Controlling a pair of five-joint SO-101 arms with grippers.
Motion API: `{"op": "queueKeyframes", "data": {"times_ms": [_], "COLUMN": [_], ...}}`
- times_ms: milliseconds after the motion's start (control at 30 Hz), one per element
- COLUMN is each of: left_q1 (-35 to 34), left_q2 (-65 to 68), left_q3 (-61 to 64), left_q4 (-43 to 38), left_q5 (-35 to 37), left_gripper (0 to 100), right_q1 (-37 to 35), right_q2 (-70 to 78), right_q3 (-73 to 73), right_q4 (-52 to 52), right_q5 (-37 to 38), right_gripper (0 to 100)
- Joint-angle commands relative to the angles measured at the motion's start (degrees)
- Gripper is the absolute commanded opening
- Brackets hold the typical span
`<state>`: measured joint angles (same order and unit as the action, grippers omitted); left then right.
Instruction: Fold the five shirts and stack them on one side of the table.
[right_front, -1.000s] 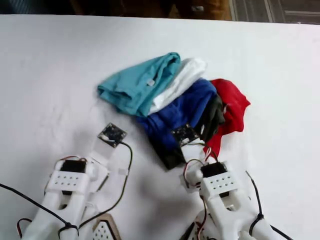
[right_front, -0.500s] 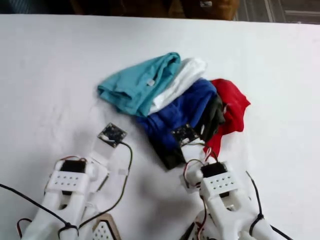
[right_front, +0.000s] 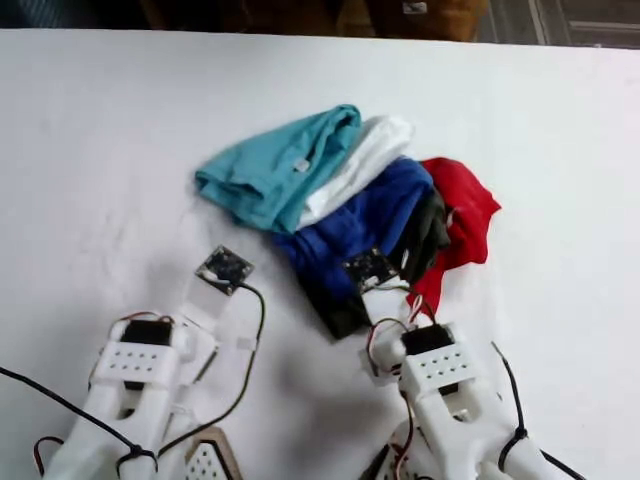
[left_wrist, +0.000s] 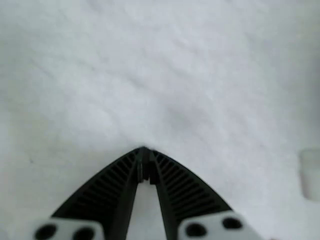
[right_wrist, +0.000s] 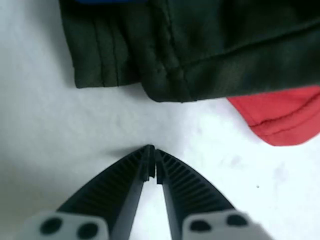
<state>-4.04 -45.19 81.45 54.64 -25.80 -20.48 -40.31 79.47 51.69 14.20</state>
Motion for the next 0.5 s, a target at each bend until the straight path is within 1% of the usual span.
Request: {"op": "queueKeyframes", "data": {"times_ms": [0,467], "left_q1": [0.26,0.35], "left_q2": [0.35,0.35], "left_q3": [0.13,0.13], "left_q4": [-2.11,-2.11], "left_q5": [-0.18,-0.18], "left_gripper": [3,3], "right_q1": [-1.54,-1.19], "right_q2": [0.04,0.04], "right_q3": [0.35,0.26], "right_q4": [-0.92,-1.19], "right_q5": [-0.44,-0.53], "right_gripper": [1.9,1.9]}}
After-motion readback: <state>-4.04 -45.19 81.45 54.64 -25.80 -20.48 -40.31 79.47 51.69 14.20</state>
